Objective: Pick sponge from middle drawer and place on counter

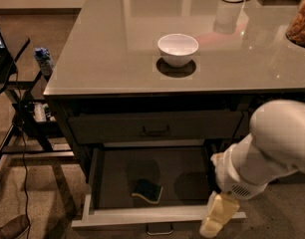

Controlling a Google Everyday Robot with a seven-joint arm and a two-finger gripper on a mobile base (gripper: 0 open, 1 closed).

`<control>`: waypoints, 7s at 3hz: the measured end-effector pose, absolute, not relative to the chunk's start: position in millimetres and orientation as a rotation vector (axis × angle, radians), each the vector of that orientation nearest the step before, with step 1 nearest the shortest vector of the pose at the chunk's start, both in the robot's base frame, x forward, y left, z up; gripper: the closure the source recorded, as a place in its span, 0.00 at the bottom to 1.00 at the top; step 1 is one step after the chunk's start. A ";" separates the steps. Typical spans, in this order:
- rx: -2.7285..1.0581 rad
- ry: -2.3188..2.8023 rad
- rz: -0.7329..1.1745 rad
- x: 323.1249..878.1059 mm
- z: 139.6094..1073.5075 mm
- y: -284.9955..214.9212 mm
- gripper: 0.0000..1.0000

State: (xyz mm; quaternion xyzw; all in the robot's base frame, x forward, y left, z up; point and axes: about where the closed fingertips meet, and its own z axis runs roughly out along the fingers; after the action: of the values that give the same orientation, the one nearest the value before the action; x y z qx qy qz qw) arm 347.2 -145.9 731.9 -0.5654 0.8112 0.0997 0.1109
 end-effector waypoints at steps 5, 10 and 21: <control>-1.443 2.303 0.441 409.2 589.1 -73.7 0.00; -1.388 2.259 0.447 457.3 484.8 -27.4 0.00; -1.192 2.165 0.595 517.0 346.2 -2.1 0.00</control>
Offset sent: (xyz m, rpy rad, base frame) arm -0.0022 0.0220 -0.0359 0.0522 0.0408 0.0143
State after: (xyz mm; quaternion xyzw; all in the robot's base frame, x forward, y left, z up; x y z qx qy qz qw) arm 517.0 -2.1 346.2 -0.4481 0.8136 0.2235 0.2954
